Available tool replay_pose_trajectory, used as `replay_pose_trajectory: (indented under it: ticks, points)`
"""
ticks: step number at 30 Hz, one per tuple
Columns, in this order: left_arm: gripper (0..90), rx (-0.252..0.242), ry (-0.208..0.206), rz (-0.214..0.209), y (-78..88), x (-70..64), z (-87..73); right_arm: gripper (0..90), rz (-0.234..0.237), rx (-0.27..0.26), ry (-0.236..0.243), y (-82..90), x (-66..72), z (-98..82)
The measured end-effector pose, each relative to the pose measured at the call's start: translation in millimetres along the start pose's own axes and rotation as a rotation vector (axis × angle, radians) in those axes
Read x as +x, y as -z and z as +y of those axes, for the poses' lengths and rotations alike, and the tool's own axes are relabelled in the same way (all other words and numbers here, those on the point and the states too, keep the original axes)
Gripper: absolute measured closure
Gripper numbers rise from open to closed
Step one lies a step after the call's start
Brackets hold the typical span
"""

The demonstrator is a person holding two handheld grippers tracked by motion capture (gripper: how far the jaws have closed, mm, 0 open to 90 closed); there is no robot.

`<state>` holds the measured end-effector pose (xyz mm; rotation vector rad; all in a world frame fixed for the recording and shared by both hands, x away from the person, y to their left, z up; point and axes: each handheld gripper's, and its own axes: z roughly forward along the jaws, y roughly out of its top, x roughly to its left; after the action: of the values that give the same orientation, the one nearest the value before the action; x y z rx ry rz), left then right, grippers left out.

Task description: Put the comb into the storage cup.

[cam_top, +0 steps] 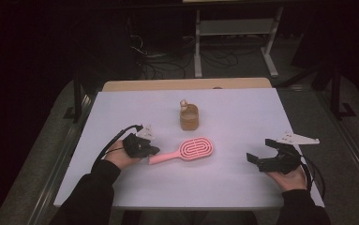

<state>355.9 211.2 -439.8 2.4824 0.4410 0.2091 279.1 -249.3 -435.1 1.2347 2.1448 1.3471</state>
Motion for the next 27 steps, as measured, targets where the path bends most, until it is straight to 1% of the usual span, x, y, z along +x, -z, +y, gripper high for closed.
replay_pose_trajectory:
  ticks: [4, 8, 9, 11, 15, 18, 21, 27]
  points:
    - [89.7, 0.007, -0.004, -0.002, 7.8, 0.3, 0.9, 0.0, 0.0, -0.002, -0.001, 0.4, -0.2, -0.1]
    - [89.6, 0.018, -0.015, 0.006, 16.8, -0.1, 4.3, 0.0, 0.0, 0.0, -0.001, 0.2, -0.3, -0.1]
    - [89.3, 0.021, -0.011, 0.002, 18.8, -0.1, 5.5, 0.0, 0.0, 0.001, -0.001, 0.1, -0.1, -0.1]
    - [89.0, 0.03, -0.02, -0.002, 22.1, -0.2, 8.1, 0.0, -0.001, 0.0, 0.0, 0.0, 0.0, 0.0]
    - [89.0, 0.039, -0.034, -0.008, 26.2, -1.0, 13.3, 0.0, -0.001, 0.0, -0.001, 0.1, -0.2, -0.1]
    - [88.8, 0.038, -0.042, -0.013, 28.1, -0.5, 17.1, 0.0, -0.002, 0.0, -0.002, 0.2, -0.3, -0.2]
    - [88.8, 0.051, -0.052, -0.025, 29.9, 0.0, 21.6, 0.0, -0.002, -0.001, -0.002, 0.4, -0.3, -0.2]
    - [88.8, 0.067, -0.064, -0.034, 31.2, 1.0, 29.5, 0.0, -0.002, -0.003, -0.002, 0.6, -0.4, 0.0]
